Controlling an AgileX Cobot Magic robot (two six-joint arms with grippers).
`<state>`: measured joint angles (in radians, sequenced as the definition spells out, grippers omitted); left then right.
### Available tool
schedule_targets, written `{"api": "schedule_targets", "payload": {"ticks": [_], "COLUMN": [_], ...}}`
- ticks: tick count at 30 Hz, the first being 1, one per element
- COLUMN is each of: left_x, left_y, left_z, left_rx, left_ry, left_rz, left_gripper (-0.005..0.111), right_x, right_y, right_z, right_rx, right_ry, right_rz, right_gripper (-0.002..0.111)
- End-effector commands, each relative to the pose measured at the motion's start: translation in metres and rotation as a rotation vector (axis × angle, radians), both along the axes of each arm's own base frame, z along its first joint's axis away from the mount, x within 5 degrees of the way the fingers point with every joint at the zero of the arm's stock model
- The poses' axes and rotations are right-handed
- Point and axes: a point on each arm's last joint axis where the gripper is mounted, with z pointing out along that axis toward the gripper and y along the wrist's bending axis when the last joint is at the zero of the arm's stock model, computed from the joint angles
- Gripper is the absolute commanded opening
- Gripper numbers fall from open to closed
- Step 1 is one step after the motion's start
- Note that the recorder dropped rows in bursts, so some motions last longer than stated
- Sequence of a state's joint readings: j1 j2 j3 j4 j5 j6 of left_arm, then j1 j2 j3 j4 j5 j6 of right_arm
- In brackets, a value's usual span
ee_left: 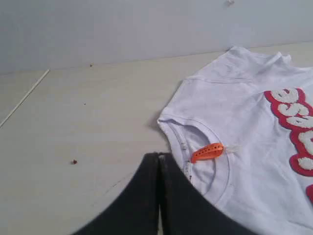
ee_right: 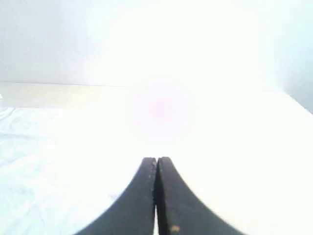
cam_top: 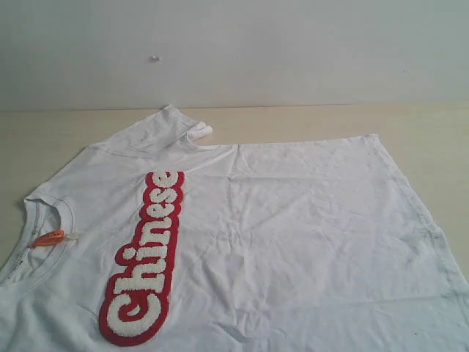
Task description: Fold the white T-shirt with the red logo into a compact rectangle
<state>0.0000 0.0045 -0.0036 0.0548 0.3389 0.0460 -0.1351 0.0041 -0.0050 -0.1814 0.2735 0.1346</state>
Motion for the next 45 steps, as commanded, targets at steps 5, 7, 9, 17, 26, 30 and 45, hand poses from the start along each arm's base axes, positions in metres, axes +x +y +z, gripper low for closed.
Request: {"api": "schedule_targets", "payload": {"ticks": [5,7,9,17,26,30,45], "left_x": [0.002,0.003,0.003,-0.004,-0.012,-0.017,0.035], "left_y": [0.000,-0.001,-0.001,-0.003,-0.004,-0.008,-0.027], "left_z": [0.013,0.021,0.026,0.055,0.072,0.089,0.205], "left_rx": [0.019,-0.061,-0.105,-0.212,-0.605,-0.627,-0.427], "left_ry": [-0.154,-0.244,-0.295,-0.626,-0.807,-0.827,-0.520], "left_rz": [-0.008,-0.005,-0.004,-0.041,-0.145,-0.204,-0.320], "left_gripper": [0.000,0.000,0.000,0.000,0.000,0.000,0.000], "right_x": [0.000,0.001,0.002,0.000,-0.011,-0.015,-0.017], "right_y": [0.000,0.001,0.002,0.008,0.015,0.016,0.008], "right_z": [0.001,0.007,0.015,0.038,0.064,0.075,0.171], "right_rx": [-0.042,-0.066,-0.074,-0.101,0.179,0.265,0.291], "right_ry": [-0.019,-0.088,-0.172,-0.425,-0.765,-0.808,-0.653], "right_rz": [0.001,0.014,0.030,0.081,0.206,0.234,0.104], "right_gripper": [0.000,0.000,0.000,0.000,0.000,0.000,0.000]}}
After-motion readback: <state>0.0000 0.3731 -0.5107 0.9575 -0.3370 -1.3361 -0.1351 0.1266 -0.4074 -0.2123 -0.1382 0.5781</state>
